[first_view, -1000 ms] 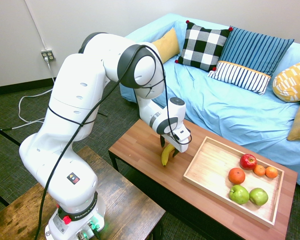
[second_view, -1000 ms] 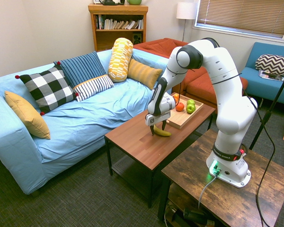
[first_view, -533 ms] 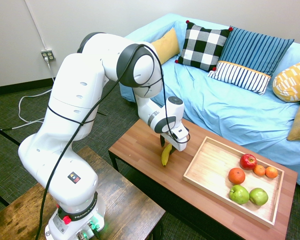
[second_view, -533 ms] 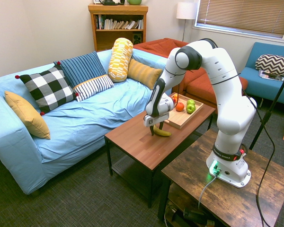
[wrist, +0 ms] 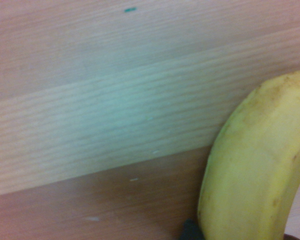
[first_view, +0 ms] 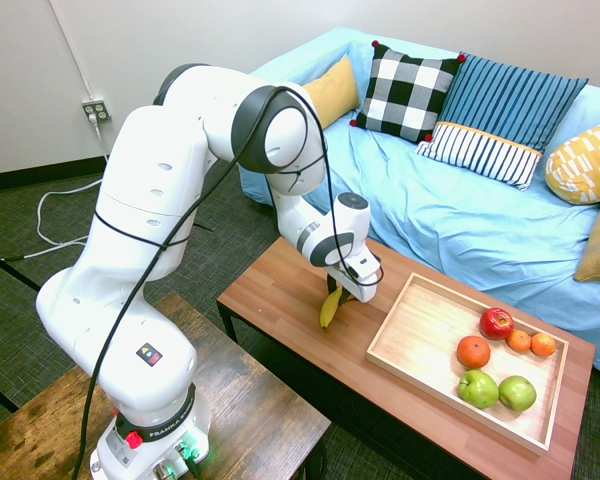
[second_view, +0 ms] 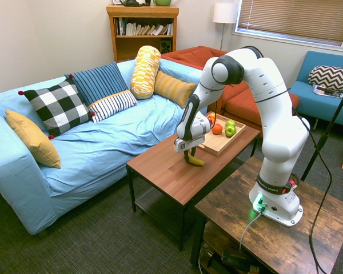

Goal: Put banana in the tray

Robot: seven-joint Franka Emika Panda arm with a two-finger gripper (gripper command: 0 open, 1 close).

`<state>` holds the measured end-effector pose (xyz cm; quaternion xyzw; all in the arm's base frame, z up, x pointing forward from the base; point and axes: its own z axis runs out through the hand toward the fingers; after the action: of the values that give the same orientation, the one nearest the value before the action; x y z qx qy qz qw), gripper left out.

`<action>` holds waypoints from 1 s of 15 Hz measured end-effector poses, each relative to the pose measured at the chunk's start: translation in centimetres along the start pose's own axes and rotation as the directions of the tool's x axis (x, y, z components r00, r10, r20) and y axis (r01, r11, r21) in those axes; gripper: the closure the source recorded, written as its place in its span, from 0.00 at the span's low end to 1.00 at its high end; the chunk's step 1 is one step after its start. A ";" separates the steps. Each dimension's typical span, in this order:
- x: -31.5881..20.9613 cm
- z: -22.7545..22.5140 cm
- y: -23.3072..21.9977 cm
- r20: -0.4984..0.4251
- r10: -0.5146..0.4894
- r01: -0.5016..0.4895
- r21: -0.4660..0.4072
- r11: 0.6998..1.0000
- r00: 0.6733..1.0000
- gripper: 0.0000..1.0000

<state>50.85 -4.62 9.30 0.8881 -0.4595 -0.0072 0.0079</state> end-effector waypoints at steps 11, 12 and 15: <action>10.6 -13.9 6.8 -0.122 0.084 -0.076 0.067 0.995 0.989 1.00; 12.0 -14.2 7.6 -0.125 0.101 -0.093 0.068 0.993 0.987 1.00; 14.8 -13.1 9.0 -0.123 0.134 -0.128 0.059 0.990 0.983 1.00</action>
<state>52.36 -21.80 22.48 0.8545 -0.5155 0.0618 0.0148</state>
